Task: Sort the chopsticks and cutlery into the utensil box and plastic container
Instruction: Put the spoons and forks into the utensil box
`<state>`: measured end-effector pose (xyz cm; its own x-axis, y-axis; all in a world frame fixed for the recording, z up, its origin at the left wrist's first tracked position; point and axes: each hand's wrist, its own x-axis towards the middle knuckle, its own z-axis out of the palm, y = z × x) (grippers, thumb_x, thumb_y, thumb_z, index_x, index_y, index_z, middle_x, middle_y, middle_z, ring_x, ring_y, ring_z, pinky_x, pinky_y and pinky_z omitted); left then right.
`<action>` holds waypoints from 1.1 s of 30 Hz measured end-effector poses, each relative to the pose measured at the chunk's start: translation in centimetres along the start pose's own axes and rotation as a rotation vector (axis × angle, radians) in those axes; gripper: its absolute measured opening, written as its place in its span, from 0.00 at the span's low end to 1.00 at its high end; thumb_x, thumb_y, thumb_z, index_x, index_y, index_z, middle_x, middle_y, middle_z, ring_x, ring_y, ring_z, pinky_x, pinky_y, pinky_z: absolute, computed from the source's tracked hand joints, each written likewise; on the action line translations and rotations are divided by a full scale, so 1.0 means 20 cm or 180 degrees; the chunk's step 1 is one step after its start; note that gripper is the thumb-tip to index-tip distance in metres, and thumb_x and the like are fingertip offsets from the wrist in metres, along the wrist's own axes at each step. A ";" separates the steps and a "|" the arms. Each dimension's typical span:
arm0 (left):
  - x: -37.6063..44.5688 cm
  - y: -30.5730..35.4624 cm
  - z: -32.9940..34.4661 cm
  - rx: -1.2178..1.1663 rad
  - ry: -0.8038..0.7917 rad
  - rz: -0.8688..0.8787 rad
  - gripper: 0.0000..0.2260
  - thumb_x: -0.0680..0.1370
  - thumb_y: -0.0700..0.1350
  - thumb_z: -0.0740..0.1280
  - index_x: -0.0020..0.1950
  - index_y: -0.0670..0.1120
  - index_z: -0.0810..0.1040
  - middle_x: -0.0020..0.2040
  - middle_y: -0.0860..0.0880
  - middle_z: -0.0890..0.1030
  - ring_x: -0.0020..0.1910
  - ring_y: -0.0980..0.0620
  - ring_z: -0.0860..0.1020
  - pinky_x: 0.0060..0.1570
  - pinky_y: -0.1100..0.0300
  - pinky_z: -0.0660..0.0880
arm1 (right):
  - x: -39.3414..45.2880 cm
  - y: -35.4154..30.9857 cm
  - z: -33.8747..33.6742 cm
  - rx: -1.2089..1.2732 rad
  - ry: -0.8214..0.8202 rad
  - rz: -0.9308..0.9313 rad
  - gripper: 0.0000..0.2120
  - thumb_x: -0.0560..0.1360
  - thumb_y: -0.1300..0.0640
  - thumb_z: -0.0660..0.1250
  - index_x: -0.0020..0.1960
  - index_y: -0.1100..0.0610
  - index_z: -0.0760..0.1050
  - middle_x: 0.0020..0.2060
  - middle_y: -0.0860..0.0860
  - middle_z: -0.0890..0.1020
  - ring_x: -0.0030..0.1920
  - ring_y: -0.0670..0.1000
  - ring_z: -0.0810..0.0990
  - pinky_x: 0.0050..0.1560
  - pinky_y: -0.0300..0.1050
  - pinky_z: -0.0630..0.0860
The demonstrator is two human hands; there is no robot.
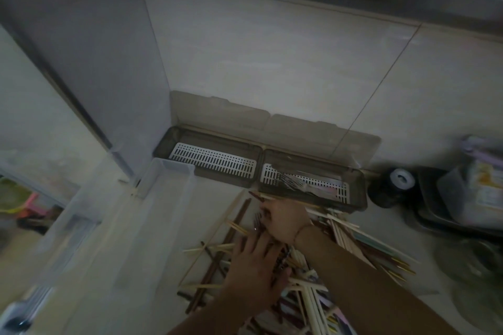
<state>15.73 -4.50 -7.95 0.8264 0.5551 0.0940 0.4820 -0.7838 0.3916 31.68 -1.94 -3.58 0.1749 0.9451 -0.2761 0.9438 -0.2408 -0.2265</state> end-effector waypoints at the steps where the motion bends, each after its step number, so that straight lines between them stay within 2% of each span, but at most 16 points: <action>1: 0.00 0.00 0.00 0.0012 0.0035 0.0022 0.22 0.78 0.63 0.56 0.66 0.54 0.73 0.65 0.49 0.73 0.63 0.42 0.72 0.59 0.42 0.71 | 0.01 0.00 0.01 0.0024 0.0033 0.0072 0.11 0.77 0.50 0.57 0.54 0.49 0.77 0.50 0.52 0.82 0.50 0.57 0.79 0.45 0.46 0.75; 5: 0.00 0.00 0.00 0.0024 0.0066 0.0050 0.21 0.76 0.62 0.60 0.64 0.54 0.74 0.64 0.50 0.73 0.62 0.43 0.72 0.58 0.45 0.71 | 0.04 -0.01 0.03 0.0058 0.0104 0.0181 0.13 0.76 0.50 0.58 0.56 0.46 0.77 0.52 0.50 0.82 0.52 0.56 0.79 0.47 0.46 0.74; 9: 0.00 0.00 -0.02 0.0009 0.0105 0.0125 0.19 0.76 0.61 0.61 0.64 0.54 0.74 0.65 0.50 0.73 0.62 0.43 0.73 0.56 0.47 0.72 | 0.06 0.02 0.06 0.0384 -0.0066 0.0290 0.08 0.73 0.49 0.62 0.48 0.46 0.79 0.49 0.47 0.83 0.50 0.53 0.80 0.45 0.43 0.74; 14: -0.01 0.01 -0.05 0.0137 0.0151 0.0293 0.18 0.76 0.60 0.60 0.63 0.55 0.75 0.64 0.52 0.74 0.59 0.45 0.73 0.53 0.50 0.73 | 0.06 0.02 0.05 0.0684 -0.0168 0.0323 0.04 0.74 0.51 0.61 0.42 0.46 0.74 0.45 0.49 0.82 0.45 0.53 0.78 0.43 0.44 0.74; 18: -0.02 0.01 -0.05 0.0190 0.0110 0.0355 0.18 0.77 0.61 0.59 0.63 0.55 0.75 0.65 0.52 0.73 0.58 0.47 0.72 0.55 0.50 0.71 | 0.07 0.00 0.04 0.0994 0.0054 0.0432 0.05 0.75 0.52 0.61 0.41 0.45 0.73 0.46 0.49 0.82 0.46 0.53 0.78 0.41 0.43 0.72; 22: -0.03 0.01 -0.04 0.0202 0.0139 0.0467 0.18 0.77 0.60 0.61 0.62 0.54 0.76 0.64 0.51 0.74 0.57 0.46 0.73 0.55 0.50 0.69 | 0.10 -0.05 -0.04 0.1071 0.0317 0.0178 0.07 0.77 0.53 0.61 0.47 0.48 0.78 0.46 0.49 0.82 0.48 0.52 0.79 0.43 0.41 0.71; 26: -0.04 0.01 -0.03 0.0196 0.0085 0.0448 0.18 0.78 0.60 0.59 0.63 0.54 0.75 0.64 0.50 0.74 0.61 0.45 0.72 0.58 0.47 0.70 | 0.13 -0.05 -0.07 0.1350 0.0634 0.0100 0.06 0.76 0.54 0.63 0.43 0.45 0.75 0.40 0.45 0.80 0.44 0.48 0.79 0.44 0.42 0.74; 29: -0.04 0.01 -0.04 0.0215 0.0002 0.0464 0.18 0.78 0.60 0.59 0.64 0.54 0.74 0.63 0.51 0.74 0.61 0.46 0.72 0.60 0.45 0.70 | 0.14 -0.02 -0.13 0.2100 0.1066 -0.0067 0.07 0.76 0.59 0.67 0.43 0.48 0.77 0.39 0.48 0.79 0.41 0.47 0.77 0.45 0.41 0.73; 31: -0.03 0.01 -0.04 0.0223 -0.0057 0.0445 0.18 0.78 0.61 0.58 0.64 0.55 0.73 0.62 0.52 0.74 0.60 0.46 0.71 0.61 0.45 0.69 | 0.12 0.00 -0.19 0.2660 0.1431 -0.0101 0.09 0.75 0.60 0.68 0.41 0.47 0.77 0.41 0.50 0.79 0.44 0.50 0.78 0.48 0.40 0.73; 33: -0.03 0.01 -0.04 0.0215 -0.0093 0.0416 0.18 0.79 0.61 0.56 0.65 0.55 0.72 0.62 0.52 0.74 0.59 0.47 0.71 0.60 0.45 0.69 | 0.08 0.00 -0.28 0.3808 0.1692 0.0034 0.05 0.75 0.53 0.68 0.41 0.44 0.79 0.42 0.51 0.82 0.47 0.57 0.80 0.52 0.50 0.77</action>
<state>15.13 -4.77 -7.23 0.8911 0.4395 0.1132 0.3873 -0.8664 0.3151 33.59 0.79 1.28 0.5290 0.8469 0.0547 0.1579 -0.0348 -0.9868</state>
